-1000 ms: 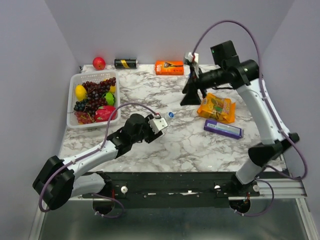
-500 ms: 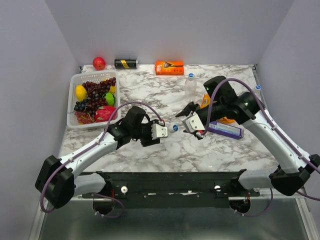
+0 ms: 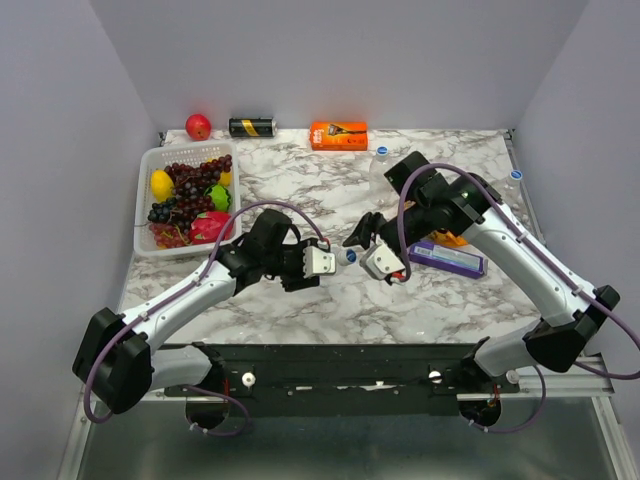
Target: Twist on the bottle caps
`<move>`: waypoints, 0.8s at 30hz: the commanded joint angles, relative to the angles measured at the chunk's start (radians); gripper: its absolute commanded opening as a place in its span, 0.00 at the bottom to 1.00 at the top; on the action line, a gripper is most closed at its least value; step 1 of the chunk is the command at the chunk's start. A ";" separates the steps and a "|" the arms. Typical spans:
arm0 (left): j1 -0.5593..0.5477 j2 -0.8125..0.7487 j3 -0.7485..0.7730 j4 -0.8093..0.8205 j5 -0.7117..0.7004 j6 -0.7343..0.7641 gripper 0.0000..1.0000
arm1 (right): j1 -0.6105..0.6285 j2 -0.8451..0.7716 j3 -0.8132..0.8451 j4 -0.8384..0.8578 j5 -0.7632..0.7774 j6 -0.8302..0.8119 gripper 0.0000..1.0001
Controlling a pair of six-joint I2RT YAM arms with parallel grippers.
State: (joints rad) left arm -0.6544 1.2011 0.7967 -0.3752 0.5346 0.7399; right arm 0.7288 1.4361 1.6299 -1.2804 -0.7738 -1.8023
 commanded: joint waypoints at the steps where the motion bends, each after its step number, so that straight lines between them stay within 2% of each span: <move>1: 0.004 -0.003 0.033 0.021 0.033 0.004 0.00 | 0.017 0.012 0.010 -0.008 -0.005 -0.045 0.60; 3: 0.004 -0.005 0.036 0.018 0.033 0.006 0.00 | 0.017 0.018 0.015 -0.010 -0.013 -0.040 0.55; 7: 0.004 -0.005 0.035 0.019 0.031 0.003 0.00 | 0.023 0.018 0.010 -0.013 -0.030 -0.046 0.53; 13: 0.004 -0.005 0.036 0.027 0.033 -0.011 0.00 | 0.027 0.024 0.008 -0.027 -0.054 -0.066 0.45; 16: 0.004 -0.009 0.030 0.053 0.015 -0.046 0.00 | 0.027 0.030 0.005 -0.019 -0.065 -0.003 0.35; 17: 0.004 -0.011 0.026 0.064 0.008 -0.062 0.00 | 0.027 0.030 0.001 -0.001 -0.065 0.039 0.28; 18: 0.004 -0.012 0.026 0.087 -0.016 -0.079 0.00 | 0.027 0.032 -0.004 0.074 -0.070 0.201 0.24; 20: 0.004 -0.035 -0.003 0.146 -0.071 -0.163 0.00 | 0.026 0.049 -0.002 0.165 -0.050 0.405 0.15; 21: 0.004 -0.049 -0.019 0.245 -0.153 -0.209 0.00 | 0.026 0.055 -0.002 0.281 0.014 0.646 0.04; 23: 0.001 -0.105 -0.081 0.368 -0.301 -0.359 0.00 | 0.009 0.081 0.025 0.370 0.085 0.884 0.00; 24: -0.001 -0.126 -0.100 0.498 -0.385 -0.402 0.00 | -0.002 0.122 0.053 0.418 0.147 1.110 0.00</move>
State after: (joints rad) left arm -0.6544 1.1763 0.7612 -0.2687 0.4381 0.6025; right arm 0.7406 1.4647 1.6325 -1.1164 -0.7475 -1.3972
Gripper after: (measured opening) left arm 0.626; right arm 0.385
